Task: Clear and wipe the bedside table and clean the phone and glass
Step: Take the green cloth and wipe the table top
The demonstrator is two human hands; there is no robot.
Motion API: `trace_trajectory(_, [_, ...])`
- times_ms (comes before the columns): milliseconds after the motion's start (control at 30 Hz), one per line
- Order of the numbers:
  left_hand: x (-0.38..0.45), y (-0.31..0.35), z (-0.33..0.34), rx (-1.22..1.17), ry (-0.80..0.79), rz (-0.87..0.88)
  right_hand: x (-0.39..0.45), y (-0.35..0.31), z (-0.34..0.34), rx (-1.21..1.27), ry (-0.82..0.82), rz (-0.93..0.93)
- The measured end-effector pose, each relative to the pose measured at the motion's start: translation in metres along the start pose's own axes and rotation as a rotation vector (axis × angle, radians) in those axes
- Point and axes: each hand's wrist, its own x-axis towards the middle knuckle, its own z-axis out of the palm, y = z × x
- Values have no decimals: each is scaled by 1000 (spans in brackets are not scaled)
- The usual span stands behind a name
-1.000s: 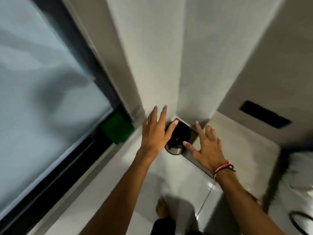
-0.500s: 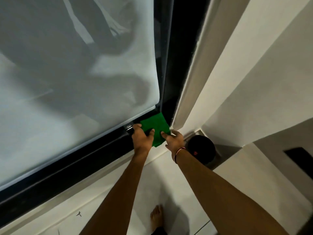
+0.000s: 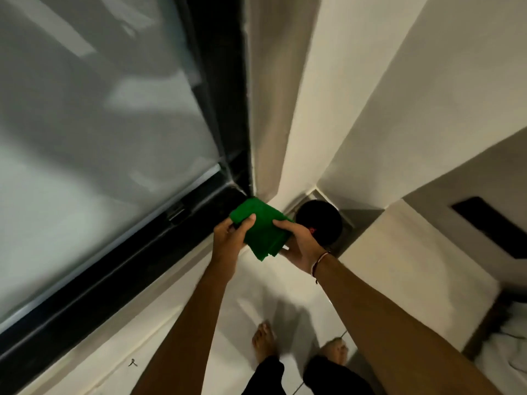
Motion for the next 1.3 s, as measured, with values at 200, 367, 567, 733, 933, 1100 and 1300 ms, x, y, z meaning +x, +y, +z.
trace_trajectory(200, [-24, -32, 74, 189, -210, -159, -32, 12, -81, 249, 43, 30])
trace_trajectory(367, [-26, -74, 156, 439, -391, -142, -62, 20, -181, 419, 45, 67])
trace_trajectory(567, [-29, -182, 294, 697, -624, 26, -83, 46, -340, 616, 153, -28])
trace_trajectory(733, [-29, -277, 341, 982, -770, 138, -96, 101, -429, 874, 395, -90])
trace_trajectory(933, [26, -312, 323, 1218, -757, 489, -93, 164, -503, 161, 1379, -413])
trace_trajectory(1100, [69, -316, 313, 1352, -719, 778, -67, 193, -520, -663, 1419, -130])
trace_trajectory(1300, [104, -313, 305, 1619, -684, 1006, -44, 205, -524, -737, 1679, -101])
